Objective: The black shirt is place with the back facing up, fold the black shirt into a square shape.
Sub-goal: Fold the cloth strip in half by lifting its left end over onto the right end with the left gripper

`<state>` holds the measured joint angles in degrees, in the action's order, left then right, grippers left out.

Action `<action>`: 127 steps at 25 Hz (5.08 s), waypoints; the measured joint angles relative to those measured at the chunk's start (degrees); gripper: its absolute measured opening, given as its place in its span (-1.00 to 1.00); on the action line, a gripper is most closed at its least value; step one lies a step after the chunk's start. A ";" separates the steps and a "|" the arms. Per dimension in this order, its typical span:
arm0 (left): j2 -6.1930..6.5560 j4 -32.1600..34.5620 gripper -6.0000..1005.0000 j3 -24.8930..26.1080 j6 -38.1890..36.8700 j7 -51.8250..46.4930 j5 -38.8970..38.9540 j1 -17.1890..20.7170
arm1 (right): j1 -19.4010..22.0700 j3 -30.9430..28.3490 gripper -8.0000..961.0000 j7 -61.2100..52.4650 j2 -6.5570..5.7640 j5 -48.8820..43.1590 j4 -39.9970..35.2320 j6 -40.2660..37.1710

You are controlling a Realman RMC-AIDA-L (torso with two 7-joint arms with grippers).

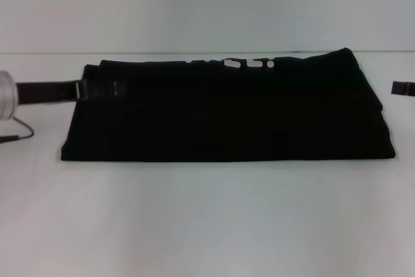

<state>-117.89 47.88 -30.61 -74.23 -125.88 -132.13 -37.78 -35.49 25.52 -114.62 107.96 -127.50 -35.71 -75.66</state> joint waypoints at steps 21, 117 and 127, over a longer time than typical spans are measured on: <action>0.33 0.91 0.69 3.31 -12.23 -8.64 -6.56 3.51 | -0.23 0.49 0.31 -2.50 -0.47 -0.22 0.74 -4.45; 2.32 -14.60 0.68 12.70 8.78 -40.41 -9.02 1.58 | -8.02 2.07 0.31 -1.75 3.77 2.44 0.99 3.86; 2.25 -15.40 0.68 12.60 9.16 -37.75 -9.02 0.39 | -8.19 2.07 0.31 -1.75 3.65 2.44 0.99 3.86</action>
<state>-115.64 32.48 -18.02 -65.07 -163.62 -141.15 -37.40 -43.67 27.59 -116.37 111.62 -125.06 -34.72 -71.80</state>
